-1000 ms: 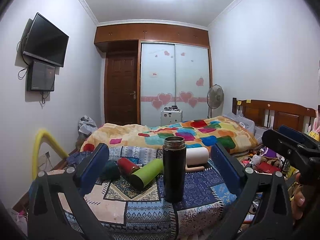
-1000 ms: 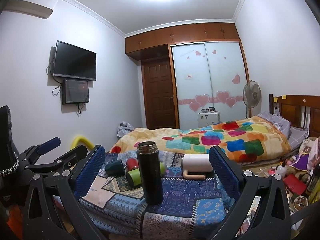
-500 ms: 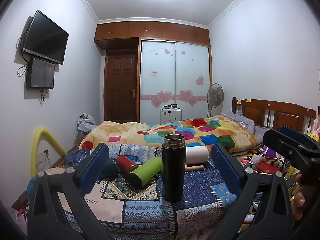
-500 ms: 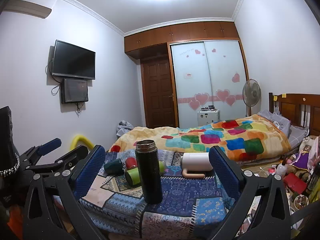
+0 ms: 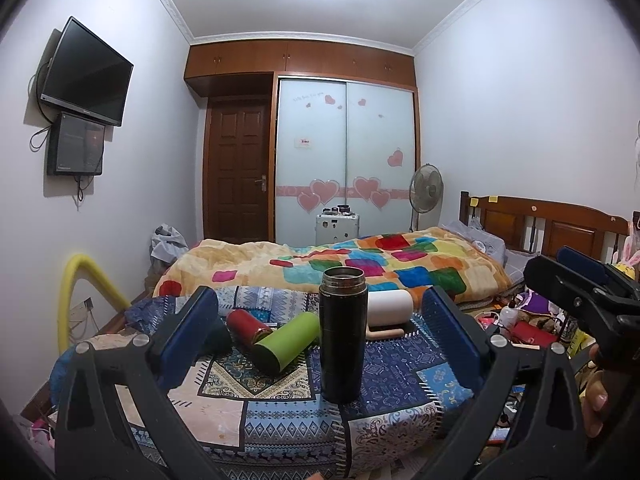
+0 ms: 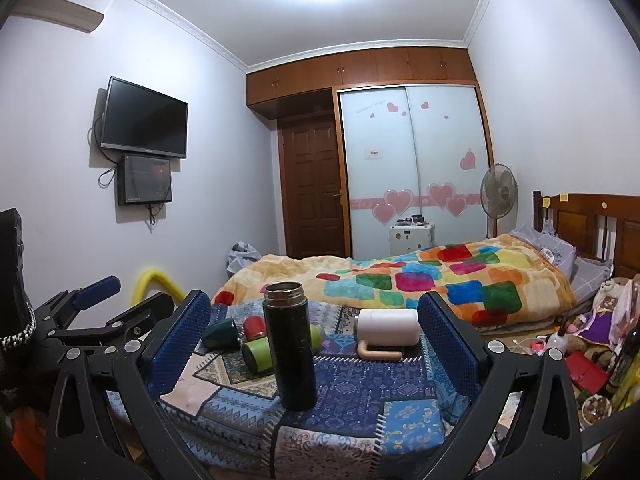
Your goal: Flip cup upright
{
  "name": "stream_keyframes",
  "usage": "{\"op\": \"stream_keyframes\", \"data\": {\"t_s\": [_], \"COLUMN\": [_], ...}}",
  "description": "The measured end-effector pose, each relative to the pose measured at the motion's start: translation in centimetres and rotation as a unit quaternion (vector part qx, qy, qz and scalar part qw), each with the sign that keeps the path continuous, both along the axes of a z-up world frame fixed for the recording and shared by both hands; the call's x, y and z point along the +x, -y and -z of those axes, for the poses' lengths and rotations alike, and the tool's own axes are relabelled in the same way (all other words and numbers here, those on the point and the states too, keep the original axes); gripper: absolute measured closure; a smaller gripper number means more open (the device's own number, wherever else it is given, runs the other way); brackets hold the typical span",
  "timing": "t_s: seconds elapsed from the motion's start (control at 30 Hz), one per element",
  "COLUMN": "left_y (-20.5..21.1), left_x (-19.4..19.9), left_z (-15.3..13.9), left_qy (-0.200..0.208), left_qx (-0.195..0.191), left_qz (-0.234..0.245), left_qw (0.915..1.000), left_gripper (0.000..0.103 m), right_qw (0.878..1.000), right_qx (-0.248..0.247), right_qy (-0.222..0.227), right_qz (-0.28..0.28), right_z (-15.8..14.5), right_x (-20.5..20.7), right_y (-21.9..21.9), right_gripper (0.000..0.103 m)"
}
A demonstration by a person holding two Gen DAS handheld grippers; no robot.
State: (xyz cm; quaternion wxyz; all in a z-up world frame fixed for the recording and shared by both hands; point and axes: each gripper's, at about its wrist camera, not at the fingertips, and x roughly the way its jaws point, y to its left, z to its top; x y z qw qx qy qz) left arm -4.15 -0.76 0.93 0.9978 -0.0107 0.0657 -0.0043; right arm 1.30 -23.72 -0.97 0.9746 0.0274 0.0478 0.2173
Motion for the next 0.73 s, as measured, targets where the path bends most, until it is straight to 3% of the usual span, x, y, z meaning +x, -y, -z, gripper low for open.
{"op": "stream_keyframes", "data": {"t_s": [0.73], "left_y": [0.08], "left_x": [0.01], "left_z": [0.32], "left_qy": [-0.002], "left_qx": [-0.001], "left_qz": [0.006], "left_qw": [1.0], "left_gripper": [0.0], "right_qw": [1.0], "right_qx": [-0.003], "right_qy": [0.003], "right_qz": [-0.002], "right_z": [-0.3], "right_x": [-0.02], "right_y": [0.0], "right_gripper": [0.0]}}
